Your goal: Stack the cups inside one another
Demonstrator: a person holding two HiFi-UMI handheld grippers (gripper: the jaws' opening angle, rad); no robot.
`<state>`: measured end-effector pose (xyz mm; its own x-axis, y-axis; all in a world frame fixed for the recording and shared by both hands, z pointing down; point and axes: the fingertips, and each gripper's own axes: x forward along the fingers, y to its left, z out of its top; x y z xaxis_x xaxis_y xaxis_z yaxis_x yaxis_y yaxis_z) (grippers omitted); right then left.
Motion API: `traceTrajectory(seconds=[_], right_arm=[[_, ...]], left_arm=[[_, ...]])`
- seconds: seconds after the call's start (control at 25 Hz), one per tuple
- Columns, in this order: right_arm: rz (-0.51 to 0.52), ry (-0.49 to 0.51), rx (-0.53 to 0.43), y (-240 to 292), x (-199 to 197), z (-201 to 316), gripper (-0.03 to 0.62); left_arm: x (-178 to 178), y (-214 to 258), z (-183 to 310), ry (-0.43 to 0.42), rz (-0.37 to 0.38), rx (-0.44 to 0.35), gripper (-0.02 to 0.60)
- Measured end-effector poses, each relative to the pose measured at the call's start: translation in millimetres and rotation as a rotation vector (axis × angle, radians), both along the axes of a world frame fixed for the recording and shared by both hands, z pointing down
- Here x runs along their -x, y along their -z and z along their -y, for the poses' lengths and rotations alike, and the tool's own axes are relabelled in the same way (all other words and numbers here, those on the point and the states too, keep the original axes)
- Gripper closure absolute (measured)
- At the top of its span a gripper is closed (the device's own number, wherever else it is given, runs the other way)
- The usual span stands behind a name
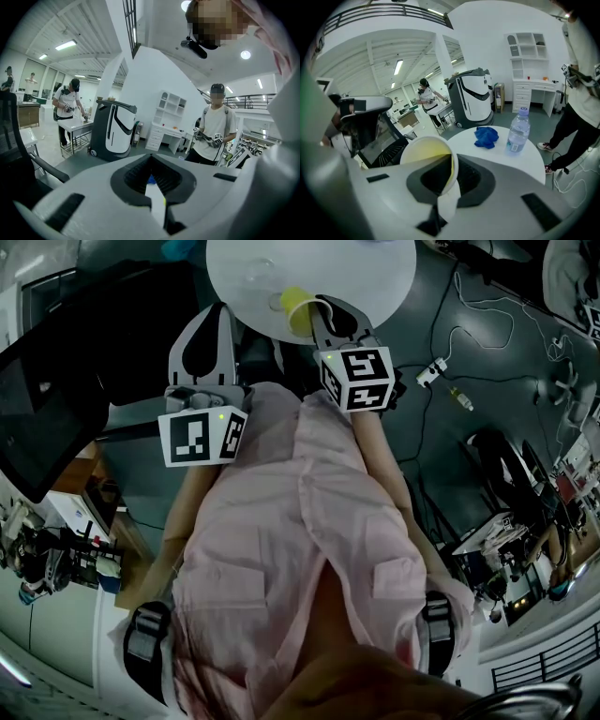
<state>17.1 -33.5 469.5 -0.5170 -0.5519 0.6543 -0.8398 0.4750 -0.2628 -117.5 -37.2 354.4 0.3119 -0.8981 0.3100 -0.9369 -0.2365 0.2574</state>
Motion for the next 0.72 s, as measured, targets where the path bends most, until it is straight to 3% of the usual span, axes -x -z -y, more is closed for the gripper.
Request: traceTrajectory(seconds=[0.72], right_arm=[[-0.089, 0.075, 0.095, -44.1, 19.0, -2.9, 0.556]], left_arm=[[8.3, -0.1, 11.3, -0.005, -0.014, 0.003, 0.566]])
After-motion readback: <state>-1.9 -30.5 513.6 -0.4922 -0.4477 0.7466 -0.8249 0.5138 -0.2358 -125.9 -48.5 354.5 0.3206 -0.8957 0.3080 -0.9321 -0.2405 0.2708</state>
